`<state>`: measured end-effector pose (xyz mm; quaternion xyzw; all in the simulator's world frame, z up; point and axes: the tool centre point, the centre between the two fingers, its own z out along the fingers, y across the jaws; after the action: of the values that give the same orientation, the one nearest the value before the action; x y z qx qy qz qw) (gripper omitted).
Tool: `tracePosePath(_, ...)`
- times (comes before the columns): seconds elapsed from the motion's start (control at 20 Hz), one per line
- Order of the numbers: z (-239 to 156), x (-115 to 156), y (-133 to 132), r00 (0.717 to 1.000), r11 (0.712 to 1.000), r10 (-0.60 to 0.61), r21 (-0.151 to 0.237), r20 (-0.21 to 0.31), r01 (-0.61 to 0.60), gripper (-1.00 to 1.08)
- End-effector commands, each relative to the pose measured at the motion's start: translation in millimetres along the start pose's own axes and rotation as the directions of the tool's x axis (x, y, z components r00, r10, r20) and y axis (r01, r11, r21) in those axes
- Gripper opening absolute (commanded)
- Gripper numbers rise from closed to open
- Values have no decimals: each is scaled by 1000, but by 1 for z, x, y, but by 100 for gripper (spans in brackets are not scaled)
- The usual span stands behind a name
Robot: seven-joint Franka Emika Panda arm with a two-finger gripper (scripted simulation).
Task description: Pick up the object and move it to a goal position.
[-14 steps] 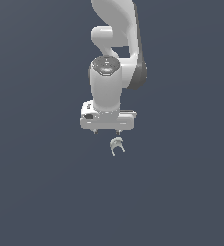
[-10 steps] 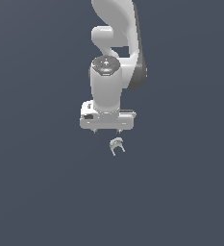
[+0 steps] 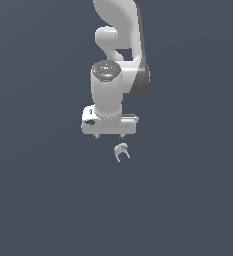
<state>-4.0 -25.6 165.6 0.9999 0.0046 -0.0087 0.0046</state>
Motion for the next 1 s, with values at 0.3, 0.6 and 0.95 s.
tracePosePath(0.3,8,1,-6,999,999,-45,-1,-1,45,100)
tracePosePath(0.6,29,3,-21,988,988,-157,-3,-6,157,100)
tracePosePath(0.95,60,4,-44,947,947,-321,-1,-14,321,100)
